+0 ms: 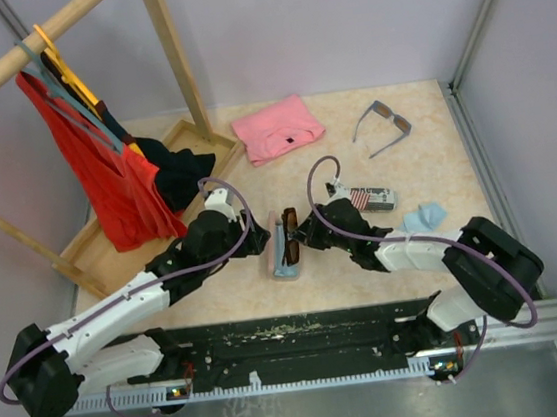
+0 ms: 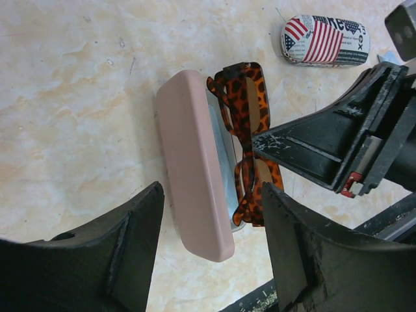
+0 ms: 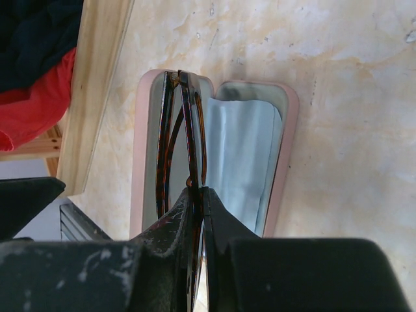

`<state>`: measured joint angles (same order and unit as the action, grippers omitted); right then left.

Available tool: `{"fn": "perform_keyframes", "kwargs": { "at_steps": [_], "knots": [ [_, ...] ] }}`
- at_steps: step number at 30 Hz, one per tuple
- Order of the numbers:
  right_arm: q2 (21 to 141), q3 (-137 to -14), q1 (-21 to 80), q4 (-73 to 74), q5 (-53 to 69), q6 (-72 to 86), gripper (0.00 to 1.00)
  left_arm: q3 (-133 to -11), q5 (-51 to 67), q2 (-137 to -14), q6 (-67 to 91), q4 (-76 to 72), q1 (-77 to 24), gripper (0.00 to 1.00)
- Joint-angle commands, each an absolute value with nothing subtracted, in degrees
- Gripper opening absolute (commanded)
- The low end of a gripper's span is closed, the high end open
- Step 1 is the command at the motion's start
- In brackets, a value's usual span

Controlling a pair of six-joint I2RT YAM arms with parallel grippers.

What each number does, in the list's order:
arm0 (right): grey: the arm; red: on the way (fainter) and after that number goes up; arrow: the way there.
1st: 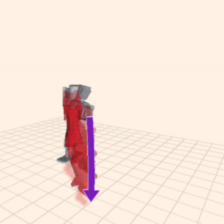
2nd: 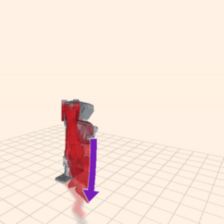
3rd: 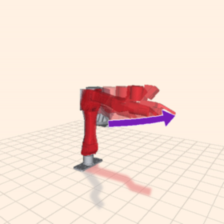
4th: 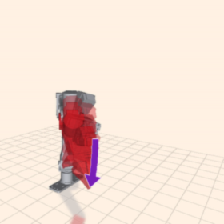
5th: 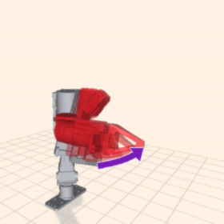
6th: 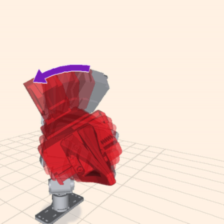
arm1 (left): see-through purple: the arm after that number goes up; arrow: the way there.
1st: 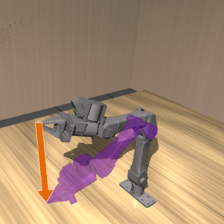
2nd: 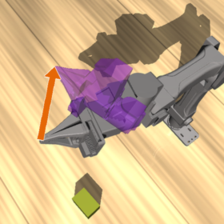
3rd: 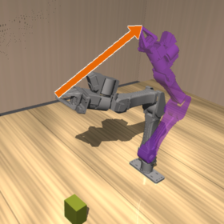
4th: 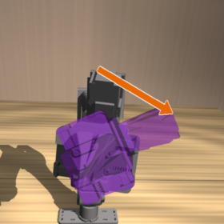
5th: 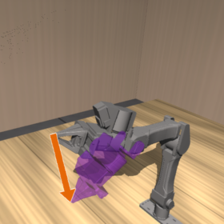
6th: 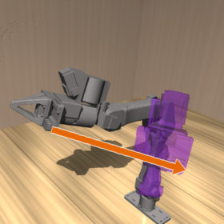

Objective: Organize the sunglasses
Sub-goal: Place the sunglasses in the sunglasses case.

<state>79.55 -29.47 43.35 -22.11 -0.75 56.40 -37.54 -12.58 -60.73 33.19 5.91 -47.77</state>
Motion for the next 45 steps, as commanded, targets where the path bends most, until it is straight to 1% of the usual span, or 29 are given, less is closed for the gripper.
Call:
{"fn": "perform_keyframes", "kwargs": {
  "at_steps": [1,14,45],
  "knots": [
    [82.58,-32.86,44.69,-30.56,-2.61,58.51,0.0,-37.65,-12.01,-61.37,32.1,3.95,-47.46,0.68],
    [88.5,-32.75,46.07,-34.35,-3.28,59.7,0.0,-38.58,-11.0,-63.98,31.83,4.31,-47.37,0.68],
    [94.2,-31.55,47.98,-38.21,-2.73,61.28,0.0,-38.98,-11.04,-64.87,32.08,5.32,-47.32,0.67]
  ]
}}
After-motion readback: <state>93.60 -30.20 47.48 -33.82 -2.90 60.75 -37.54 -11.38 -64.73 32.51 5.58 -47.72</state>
